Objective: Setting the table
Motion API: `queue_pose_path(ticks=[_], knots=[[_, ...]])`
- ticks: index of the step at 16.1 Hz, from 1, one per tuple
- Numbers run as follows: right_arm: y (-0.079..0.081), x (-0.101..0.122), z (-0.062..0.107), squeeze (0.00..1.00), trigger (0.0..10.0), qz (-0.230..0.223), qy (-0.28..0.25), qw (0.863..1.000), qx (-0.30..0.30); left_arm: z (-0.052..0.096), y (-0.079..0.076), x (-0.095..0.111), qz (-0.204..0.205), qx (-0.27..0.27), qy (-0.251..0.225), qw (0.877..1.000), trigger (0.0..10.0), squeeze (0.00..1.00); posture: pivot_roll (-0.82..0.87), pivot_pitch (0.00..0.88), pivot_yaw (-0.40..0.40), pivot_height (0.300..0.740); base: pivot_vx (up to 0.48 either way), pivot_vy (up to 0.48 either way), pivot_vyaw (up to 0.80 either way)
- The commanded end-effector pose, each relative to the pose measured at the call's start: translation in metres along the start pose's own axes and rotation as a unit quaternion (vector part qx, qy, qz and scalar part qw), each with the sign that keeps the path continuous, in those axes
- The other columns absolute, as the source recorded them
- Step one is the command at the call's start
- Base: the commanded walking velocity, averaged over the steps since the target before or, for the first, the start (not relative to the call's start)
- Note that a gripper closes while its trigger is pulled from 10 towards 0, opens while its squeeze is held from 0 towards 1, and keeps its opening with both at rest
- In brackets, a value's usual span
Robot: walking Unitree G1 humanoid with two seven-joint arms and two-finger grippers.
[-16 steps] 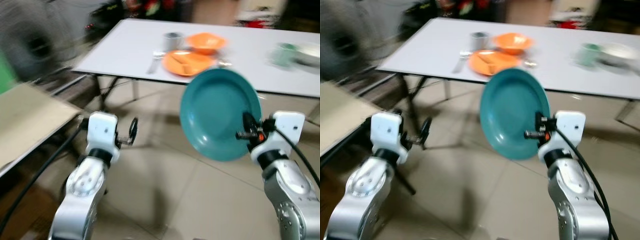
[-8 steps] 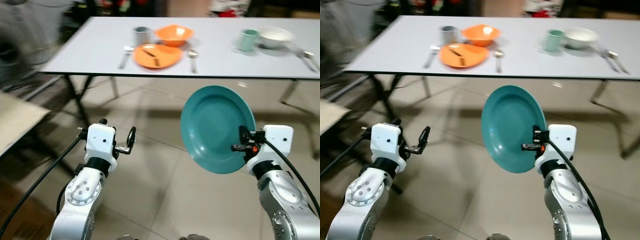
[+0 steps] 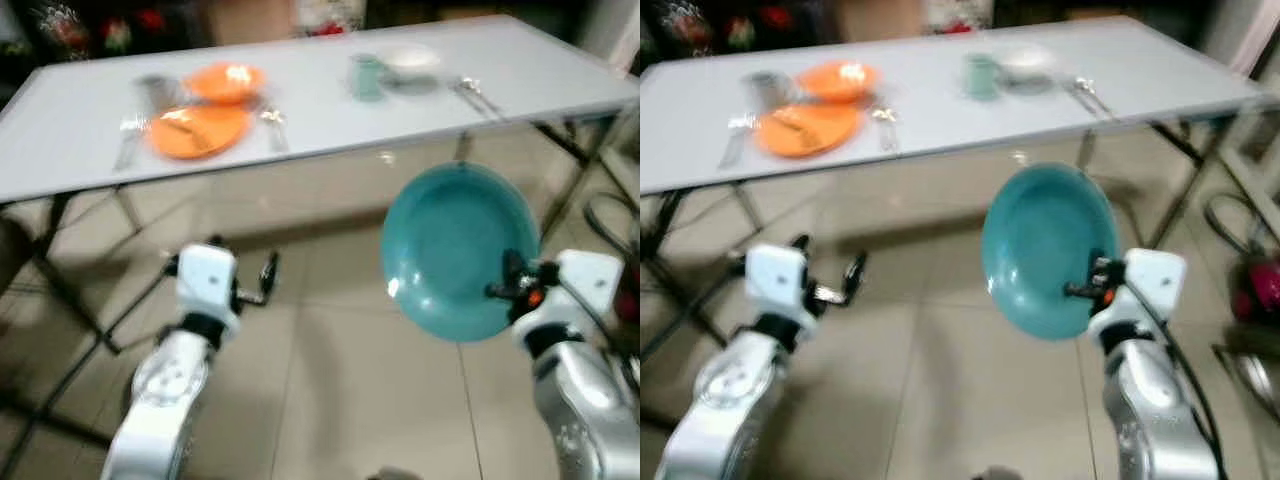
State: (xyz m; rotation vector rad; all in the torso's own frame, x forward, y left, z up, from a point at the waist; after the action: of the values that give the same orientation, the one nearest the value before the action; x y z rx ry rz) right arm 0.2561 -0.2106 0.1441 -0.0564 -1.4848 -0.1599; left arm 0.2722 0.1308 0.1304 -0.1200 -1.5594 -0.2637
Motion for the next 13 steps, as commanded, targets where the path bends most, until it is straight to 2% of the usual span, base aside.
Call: queue_pose_path(ticks=[1,3,13], knots=[[0.004,0.017,0.000,0.00,10.0,-0.015,-0.039,0.999,0.008,-0.001,0.008,0.006,-0.008,0.008,-0.011,1.000,10.0,0.00,-0.12,0.055,0.052,0.740,0.319,0.000,-0.79],[0.003,0.019,0.000,0.00,10.0,-0.022,-0.045,0.999,0.006,-0.001,0.009,0.006,-0.008,0.007,-0.013,1.000,10.0,0.00,-0.12,0.048,0.052,0.740,0.319,0.000,-0.63],[0.016,0.035,-0.006,0.00,10.0,-0.070,-0.070,0.994,0.047,-0.007,0.020,0.017,-0.019,0.022,-0.035,0.999,10.0,0.00,-0.12,0.043,0.051,0.740,0.330,0.000,0.00]])
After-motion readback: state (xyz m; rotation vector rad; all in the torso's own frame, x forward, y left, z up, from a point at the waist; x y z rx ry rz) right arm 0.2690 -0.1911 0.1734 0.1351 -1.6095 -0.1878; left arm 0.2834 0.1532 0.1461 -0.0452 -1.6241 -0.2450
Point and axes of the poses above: a point about 5 cm out from each wrist's last joint towards the gripper, its own z axis pointing back from the gripper into the wrist, its own x axis along the axis of the wrist's last joint, y = z × x, the point moved 3 cm from there along -z, pointing out of the wrist towards the gripper, and after that the axes turned 1 degree about z, right-handed, at the moved point
